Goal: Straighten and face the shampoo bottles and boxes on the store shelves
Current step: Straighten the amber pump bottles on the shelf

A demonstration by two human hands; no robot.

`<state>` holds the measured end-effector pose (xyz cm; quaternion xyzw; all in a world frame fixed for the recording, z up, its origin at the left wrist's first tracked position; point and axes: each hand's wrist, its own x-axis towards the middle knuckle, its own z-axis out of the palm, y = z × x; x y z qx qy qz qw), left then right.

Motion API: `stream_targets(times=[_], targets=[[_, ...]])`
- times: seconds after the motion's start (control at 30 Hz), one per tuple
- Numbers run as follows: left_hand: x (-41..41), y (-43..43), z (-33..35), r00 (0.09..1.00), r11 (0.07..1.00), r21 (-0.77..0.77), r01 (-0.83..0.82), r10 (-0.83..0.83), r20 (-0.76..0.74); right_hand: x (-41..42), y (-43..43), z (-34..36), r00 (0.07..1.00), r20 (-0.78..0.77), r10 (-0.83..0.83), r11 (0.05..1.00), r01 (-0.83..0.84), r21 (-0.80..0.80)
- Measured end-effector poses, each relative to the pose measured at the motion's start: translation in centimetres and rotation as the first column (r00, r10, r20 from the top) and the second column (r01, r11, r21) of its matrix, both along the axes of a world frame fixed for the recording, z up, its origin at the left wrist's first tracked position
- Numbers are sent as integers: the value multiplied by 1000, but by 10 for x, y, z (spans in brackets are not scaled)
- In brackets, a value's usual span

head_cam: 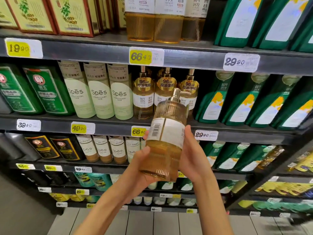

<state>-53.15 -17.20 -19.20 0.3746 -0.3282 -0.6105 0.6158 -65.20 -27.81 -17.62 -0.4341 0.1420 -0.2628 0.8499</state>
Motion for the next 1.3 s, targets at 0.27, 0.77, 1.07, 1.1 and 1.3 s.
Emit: stream_targets(times=[0.27, 0.77, 1.07, 1.1, 1.3], targets=[[12, -13, 1, 871, 967, 56, -247, 196, 450, 6, 6, 10, 946, -202, -253, 926, 176, -333], [7, -1, -4, 892, 940, -36, -340, 334, 304, 15, 14, -16, 915, -362, -178, 891, -7, -455], [32, 5, -21, 847, 977, -130, -171, 213, 487, 7, 26, -32, 936, -237, -261, 790, 66, -609], [34, 5, -22, 841, 976, -151, -156, 212, 498, 6, 26, -35, 939, -214, -270, 779, 83, -622], [33, 5, -24, 840, 976, -176, -125, 199, 504, 1, 27, -42, 935, -210, -286, 749, 82, -658]])
